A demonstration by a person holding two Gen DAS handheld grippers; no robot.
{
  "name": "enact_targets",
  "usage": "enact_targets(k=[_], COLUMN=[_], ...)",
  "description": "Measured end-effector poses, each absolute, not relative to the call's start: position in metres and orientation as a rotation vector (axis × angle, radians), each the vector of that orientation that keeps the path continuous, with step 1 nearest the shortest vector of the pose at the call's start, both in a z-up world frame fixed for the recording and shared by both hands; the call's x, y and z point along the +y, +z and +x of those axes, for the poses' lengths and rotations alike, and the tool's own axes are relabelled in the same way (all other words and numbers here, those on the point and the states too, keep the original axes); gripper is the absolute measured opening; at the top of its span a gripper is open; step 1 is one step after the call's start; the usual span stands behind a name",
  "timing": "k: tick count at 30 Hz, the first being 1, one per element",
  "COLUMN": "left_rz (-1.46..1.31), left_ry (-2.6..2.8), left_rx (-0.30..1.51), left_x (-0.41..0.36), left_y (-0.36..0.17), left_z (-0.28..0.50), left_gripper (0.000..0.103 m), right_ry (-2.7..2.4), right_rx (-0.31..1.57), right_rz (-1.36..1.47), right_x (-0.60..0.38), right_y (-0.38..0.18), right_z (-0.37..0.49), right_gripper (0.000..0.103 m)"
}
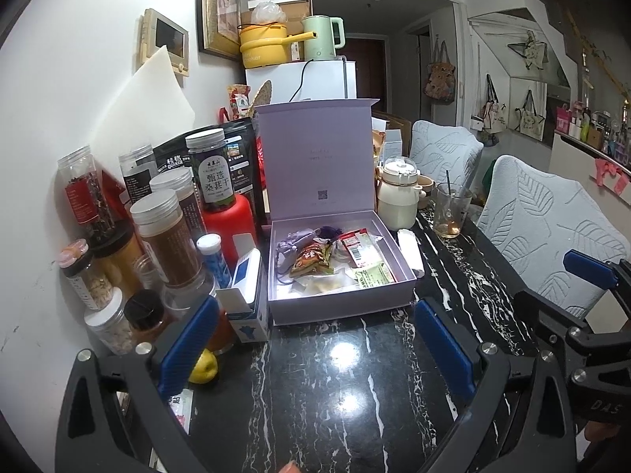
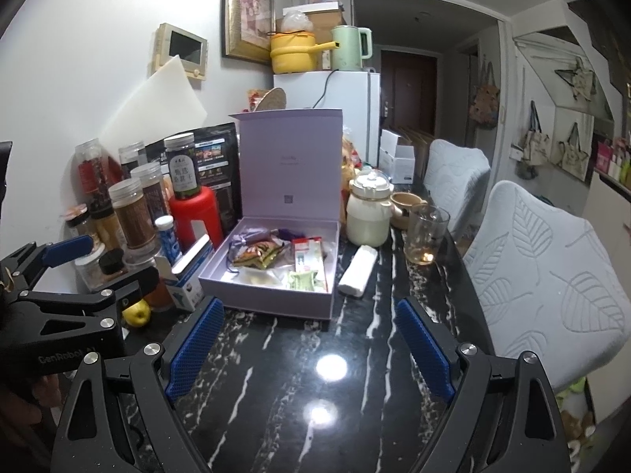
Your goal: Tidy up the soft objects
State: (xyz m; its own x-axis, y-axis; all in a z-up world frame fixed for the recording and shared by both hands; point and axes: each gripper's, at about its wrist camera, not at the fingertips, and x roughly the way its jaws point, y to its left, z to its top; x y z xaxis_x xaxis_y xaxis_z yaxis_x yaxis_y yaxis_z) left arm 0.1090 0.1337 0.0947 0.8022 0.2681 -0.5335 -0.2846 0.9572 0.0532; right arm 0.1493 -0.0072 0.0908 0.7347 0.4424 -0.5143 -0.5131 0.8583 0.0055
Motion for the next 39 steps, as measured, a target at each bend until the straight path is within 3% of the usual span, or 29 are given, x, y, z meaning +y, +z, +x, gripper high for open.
enact_targets(k=[39], left_rz=[-0.049], left_ry=[0.224], left_rx=[0.61], left_x=[0.133], left_y=[0.078], left_z=[0.116], left_gripper=[0.101], right_ry=[0.49], right_rx=[0.567], right_rz=[-0.152], right_x=[-0.006], right_y=[0.082], right_z=[0.158], right_gripper=[0.091])
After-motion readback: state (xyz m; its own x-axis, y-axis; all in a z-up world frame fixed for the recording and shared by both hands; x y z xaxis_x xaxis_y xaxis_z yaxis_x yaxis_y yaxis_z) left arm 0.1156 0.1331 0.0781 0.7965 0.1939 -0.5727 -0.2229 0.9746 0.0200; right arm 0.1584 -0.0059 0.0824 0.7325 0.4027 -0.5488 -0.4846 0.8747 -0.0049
